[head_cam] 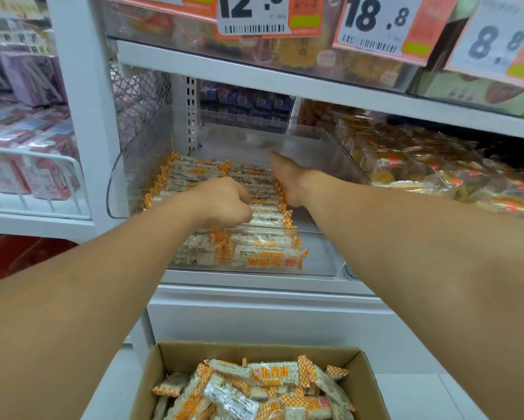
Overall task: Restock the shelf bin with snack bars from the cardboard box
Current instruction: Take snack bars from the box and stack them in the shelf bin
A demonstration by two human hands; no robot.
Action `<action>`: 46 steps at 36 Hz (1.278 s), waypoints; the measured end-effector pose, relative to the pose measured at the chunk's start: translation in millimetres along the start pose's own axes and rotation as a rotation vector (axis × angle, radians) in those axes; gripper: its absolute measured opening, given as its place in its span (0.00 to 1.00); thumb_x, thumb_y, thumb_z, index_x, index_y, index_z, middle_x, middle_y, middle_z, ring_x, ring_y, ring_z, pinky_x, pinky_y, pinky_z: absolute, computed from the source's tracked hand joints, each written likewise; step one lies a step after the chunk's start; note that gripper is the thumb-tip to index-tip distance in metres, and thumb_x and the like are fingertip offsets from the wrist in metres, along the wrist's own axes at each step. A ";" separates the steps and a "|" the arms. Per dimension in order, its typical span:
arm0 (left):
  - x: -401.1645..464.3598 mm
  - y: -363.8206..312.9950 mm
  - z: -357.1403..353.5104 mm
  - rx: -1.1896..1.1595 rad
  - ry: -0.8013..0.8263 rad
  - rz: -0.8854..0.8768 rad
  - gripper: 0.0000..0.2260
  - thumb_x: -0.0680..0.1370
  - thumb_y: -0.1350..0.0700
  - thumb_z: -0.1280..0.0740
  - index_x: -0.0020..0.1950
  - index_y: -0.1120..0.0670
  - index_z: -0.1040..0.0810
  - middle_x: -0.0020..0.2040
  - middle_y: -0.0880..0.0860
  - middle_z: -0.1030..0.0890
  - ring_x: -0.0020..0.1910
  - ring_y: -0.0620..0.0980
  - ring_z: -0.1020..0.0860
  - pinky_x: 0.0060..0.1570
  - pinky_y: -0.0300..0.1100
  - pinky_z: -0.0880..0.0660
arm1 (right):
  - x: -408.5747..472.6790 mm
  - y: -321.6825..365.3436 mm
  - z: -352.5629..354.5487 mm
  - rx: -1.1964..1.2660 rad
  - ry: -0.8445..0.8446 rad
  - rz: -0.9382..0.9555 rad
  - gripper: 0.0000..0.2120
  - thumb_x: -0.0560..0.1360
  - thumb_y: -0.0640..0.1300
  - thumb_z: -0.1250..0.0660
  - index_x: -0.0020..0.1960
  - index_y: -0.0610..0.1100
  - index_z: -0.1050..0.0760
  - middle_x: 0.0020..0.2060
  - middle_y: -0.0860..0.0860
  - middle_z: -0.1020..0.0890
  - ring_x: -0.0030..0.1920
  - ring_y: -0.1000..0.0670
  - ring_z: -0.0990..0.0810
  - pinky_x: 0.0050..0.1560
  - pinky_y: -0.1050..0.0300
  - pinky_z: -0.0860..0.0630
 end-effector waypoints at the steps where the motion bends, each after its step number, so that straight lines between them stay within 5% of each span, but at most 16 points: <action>1: 0.0 0.1 0.0 0.007 0.000 -0.002 0.16 0.78 0.56 0.32 0.65 0.54 0.21 0.61 0.53 0.21 0.61 0.54 0.24 0.57 0.44 0.29 | -8.5 2.8 -0.2 -0.016 0.011 0.012 0.27 0.79 0.69 0.47 0.65 0.49 0.31 0.40 0.53 0.31 0.36 0.52 0.32 0.41 0.59 0.32; 3: -0.2 -0.2 0.0 0.020 -0.002 -0.005 0.16 0.76 0.55 0.29 0.64 0.54 0.20 0.63 0.53 0.21 0.63 0.55 0.24 0.61 0.47 0.27 | -19.8 6.3 2.0 -0.018 0.043 -0.015 0.24 0.80 0.67 0.46 0.50 0.46 0.28 0.34 0.52 0.27 0.28 0.53 0.27 0.30 0.60 0.31; 5: -0.1 -0.4 0.5 0.017 -0.012 -0.008 0.16 0.76 0.54 0.28 0.64 0.54 0.19 0.65 0.53 0.21 0.64 0.55 0.25 0.63 0.48 0.26 | -19.7 6.0 6.9 -0.017 0.058 -0.098 0.26 0.78 0.70 0.45 0.47 0.47 0.28 0.38 0.51 0.24 0.32 0.51 0.24 0.30 0.59 0.29; 7: 1.1 1.3 0.1 -0.002 -0.023 -0.015 0.15 0.75 0.54 0.27 0.61 0.53 0.18 0.62 0.51 0.21 0.61 0.54 0.24 0.59 0.46 0.26 | -27.4 8.6 12.3 -0.167 0.019 -0.137 0.34 0.77 0.72 0.48 0.68 0.47 0.29 0.57 0.47 0.23 0.50 0.46 0.22 0.41 0.53 0.23; 9: 2.0 2.8 0.5 -0.019 -0.058 -0.027 0.10 0.75 0.55 0.28 0.56 0.50 0.18 0.56 0.51 0.22 0.54 0.52 0.24 0.52 0.43 0.28 | -55.7 13.6 15.4 -0.445 0.000 -0.159 0.40 0.77 0.73 0.52 0.80 0.49 0.43 0.70 0.39 0.28 0.58 0.37 0.20 0.48 0.45 0.18; 12: 0.9 1.8 3.0 -0.028 -0.121 -0.025 0.14 0.77 0.55 0.29 0.62 0.52 0.18 0.60 0.52 0.20 0.54 0.51 0.24 0.51 0.42 0.29 | -99.8 9.9 15.7 -0.636 0.239 -0.295 0.43 0.75 0.76 0.55 0.81 0.52 0.51 0.57 0.31 0.22 0.42 0.35 0.14 0.45 0.43 0.17; 16: -4.4 -2.3 4.5 -0.009 -0.145 -0.021 0.14 0.76 0.55 0.30 0.62 0.52 0.18 0.61 0.53 0.19 0.55 0.52 0.23 0.53 0.43 0.25 | -118.6 6.4 9.1 -0.440 0.460 -0.337 0.38 0.77 0.74 0.53 0.76 0.49 0.42 0.50 0.31 0.20 0.50 0.30 0.16 0.59 0.34 0.22; 20: -8.5 -6.3 4.0 -0.002 -0.151 -0.018 0.15 0.76 0.59 0.33 0.63 0.53 0.18 0.62 0.53 0.19 0.60 0.54 0.22 0.53 0.42 0.27 | -116.3 -0.9 11.7 -0.306 0.506 -0.413 0.46 0.77 0.74 0.56 0.63 0.32 0.29 0.50 0.27 0.18 0.50 0.30 0.16 0.57 0.39 0.20; 28: -18.0 -9.7 6.8 0.086 -0.312 -0.069 0.09 0.76 0.58 0.32 0.52 0.54 0.14 0.54 0.53 0.15 0.54 0.54 0.19 0.57 0.47 0.22 | -127.0 -1.3 34.9 -0.644 0.107 -0.077 0.40 0.78 0.73 0.52 0.80 0.46 0.43 0.59 0.39 0.21 0.49 0.42 0.16 0.55 0.46 0.18; 33: -45.4 -19.7 6.4 0.236 -0.647 -0.260 0.08 0.79 0.53 0.36 0.51 0.52 0.17 0.45 0.52 0.16 0.44 0.56 0.20 0.44 0.49 0.23 | -143.9 -2.9 19.5 -0.468 0.199 0.033 0.36 0.81 0.68 0.50 0.79 0.45 0.40 0.60 0.45 0.24 0.56 0.46 0.20 0.61 0.49 0.22; 35: -61.8 -28.3 0.8 0.307 -0.696 -0.385 0.09 0.79 0.51 0.37 0.52 0.53 0.19 0.46 0.52 0.16 0.46 0.57 0.20 0.44 0.50 0.24 | -153.1 3.3 20.4 -0.667 -0.024 0.206 0.33 0.82 0.66 0.50 0.66 0.40 0.26 0.61 0.41 0.23 0.61 0.41 0.21 0.57 0.51 0.25; 37: -81.2 -35.2 -9.4 0.368 -0.695 -0.516 0.11 0.79 0.50 0.38 0.52 0.54 0.20 0.47 0.53 0.17 0.47 0.58 0.21 0.45 0.52 0.24 | -167.4 1.1 26.2 -0.713 -0.389 0.476 0.25 0.82 0.62 0.47 0.44 0.44 0.25 0.48 0.43 0.19 0.54 0.40 0.20 0.45 0.54 0.32; 39: -103.5 -39.9 -27.6 0.357 -0.665 -0.630 0.10 0.78 0.50 0.39 0.50 0.54 0.21 0.46 0.53 0.18 0.46 0.57 0.22 0.43 0.53 0.25 | -197.3 -23.6 29.8 -0.471 -0.676 0.713 0.17 0.81 0.56 0.43 0.39 0.47 0.29 0.35 0.53 0.22 0.40 0.49 0.23 0.39 0.55 0.38; 41: -121.8 -39.2 -57.6 0.367 -0.546 -0.673 0.09 0.78 0.50 0.39 0.48 0.52 0.22 0.44 0.52 0.18 0.44 0.55 0.22 0.39 0.51 0.25 | -223.6 -72.7 21.8 -0.247 -0.742 0.819 0.14 0.80 0.48 0.40 0.37 0.47 0.31 0.28 0.55 0.29 0.32 0.54 0.30 0.34 0.57 0.41; 44: -138.9 -8.5 -125.1 0.573 -0.011 -0.425 0.11 0.79 0.46 0.37 0.55 0.51 0.22 0.52 0.52 0.19 0.51 0.56 0.21 0.46 0.49 0.23 | -226.4 -180.2 -5.6 -0.492 -0.446 0.534 0.07 0.77 0.47 0.36 0.43 0.46 0.24 0.35 0.51 0.20 0.39 0.47 0.21 0.38 0.54 0.31; 46: -154.8 29.5 -164.0 0.676 0.238 -0.172 0.16 0.78 0.42 0.35 0.58 0.52 0.24 0.57 0.53 0.20 0.57 0.56 0.22 0.52 0.47 0.23 | -224.9 -257.1 -23.8 -0.697 -0.081 0.203 0.17 0.74 0.50 0.29 0.60 0.44 0.23 0.54 0.45 0.17 0.56 0.42 0.19 0.52 0.52 0.23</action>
Point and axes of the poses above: each hand's wrist, its own x-axis towards the middle knuckle, its own z-axis out of the back of the hand, y = z × x, the point moved 3 cm from there along x, towards the middle knuckle
